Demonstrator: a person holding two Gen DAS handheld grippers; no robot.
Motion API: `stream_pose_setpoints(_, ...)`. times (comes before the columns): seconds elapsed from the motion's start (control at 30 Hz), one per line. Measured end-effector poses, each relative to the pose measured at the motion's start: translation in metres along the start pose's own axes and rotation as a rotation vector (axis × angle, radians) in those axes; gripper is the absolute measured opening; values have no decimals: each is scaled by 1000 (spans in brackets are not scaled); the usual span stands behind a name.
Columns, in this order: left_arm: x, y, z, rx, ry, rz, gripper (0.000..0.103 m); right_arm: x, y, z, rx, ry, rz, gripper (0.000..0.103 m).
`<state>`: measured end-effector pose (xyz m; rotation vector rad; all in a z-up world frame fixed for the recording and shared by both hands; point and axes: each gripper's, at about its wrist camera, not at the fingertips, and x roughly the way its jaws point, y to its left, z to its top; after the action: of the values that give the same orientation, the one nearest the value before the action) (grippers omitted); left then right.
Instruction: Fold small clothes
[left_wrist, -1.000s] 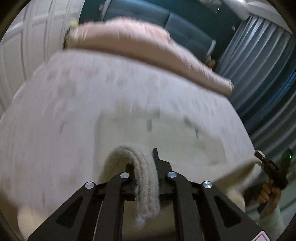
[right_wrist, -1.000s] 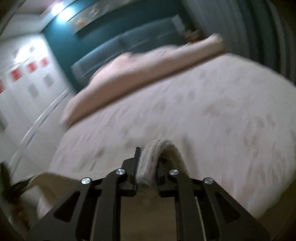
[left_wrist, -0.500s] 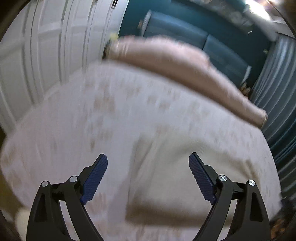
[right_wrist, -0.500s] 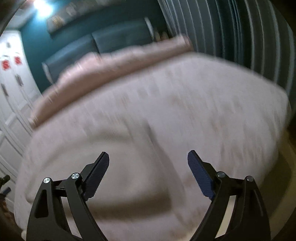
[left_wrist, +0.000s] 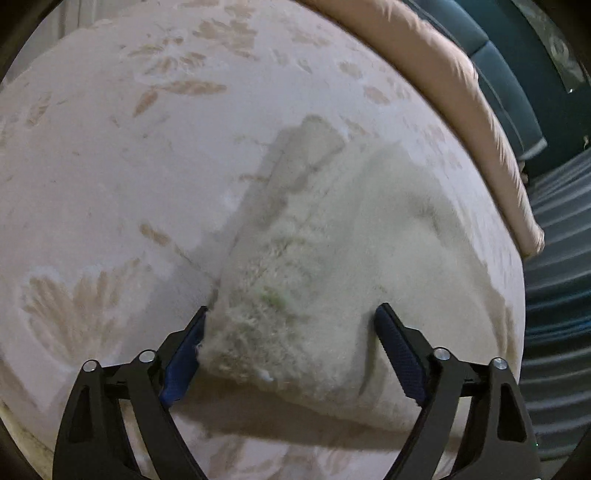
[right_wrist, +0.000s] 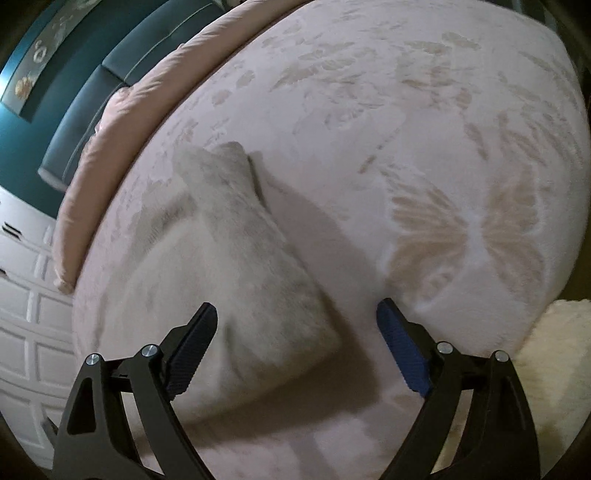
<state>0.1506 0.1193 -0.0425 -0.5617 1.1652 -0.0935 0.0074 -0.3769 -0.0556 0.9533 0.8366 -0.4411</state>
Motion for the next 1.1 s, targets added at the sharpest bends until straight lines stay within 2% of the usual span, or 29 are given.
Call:
stream_pose_setpoints(0.03,-3,-2,0,7,-4,-9,57,4,5,3,15,22,54,74)
stream_pose_setpoints(0.07,-7,-2,0,10,-7,-12,45,5,5,3,24,46,74,71)
stream_pose_setpoints(0.1,-10,-1,0,12,-7,-29,36,9,9,4,29,65,70,63)
stream_pose_setpoints(0.13,-15,0,0,15,0,-56,25,11,15,6,12,81,84,44)
stream_pose_setpoints(0.17,-21,1,-1,22,11,-78,21,10,18,8,-10,103,113,30)
stream_pose_setpoints(0.23,-36,2,-4,28,6,-111,18,1,27,8,-47,120,154,24)
stream_pose_setpoints(0.33,-62,1,-12,64,17,-142,16,-32,37,5,-116,119,217,21)
stream_pose_setpoints(0.43,-93,7,-32,126,33,-101,15,-74,30,-15,-197,151,204,22)
stream_pose_setpoints(0.47,-101,13,-40,135,49,-84,15,-83,22,-28,-226,185,176,22)
stream_pose_setpoints(0.53,-115,40,-64,124,99,-40,16,-89,5,-53,-287,242,83,26)
stream_pose_setpoints(0.57,-117,51,-72,112,120,-27,20,-87,-8,-73,-347,270,-15,27)
stream_pose_setpoints(0.63,-111,80,-91,59,186,-8,24,-84,-20,-94,-427,265,-162,31)
stream_pose_setpoints(0.67,-110,89,-96,34,190,14,25,-87,-22,-100,-459,237,-221,32)
stream_pose_setpoints(0.73,-119,94,-96,15,149,34,28,-102,-14,-95,-466,169,-217,36)
stream_pose_setpoints(0.77,-126,89,-90,26,116,41,31,-112,-2,-88,-490,106,-217,39)
stream_pose_setpoints(0.8,-134,79,-82,55,65,54,31,-119,11,-79,-516,46,-204,53)
stream_pose_setpoints(0.83,-141,67,-71,99,7,60,37,-123,25,-69,-544,-12,-174,65)
stream_pose_setpoints(0.9,-146,39,-47,193,-81,48,57,-118,46,-55,-589,-78,-140,68)
stream_pose_setpoints(1.0,-127,1,-14,273,-139,-3,72,-85,70,-36,-635,-103,-104,70)
stream_pose_setpoints(1.1,-82,-22,12,298,-106,-35,75,-47,77,-21,-562,-109,-96,72)
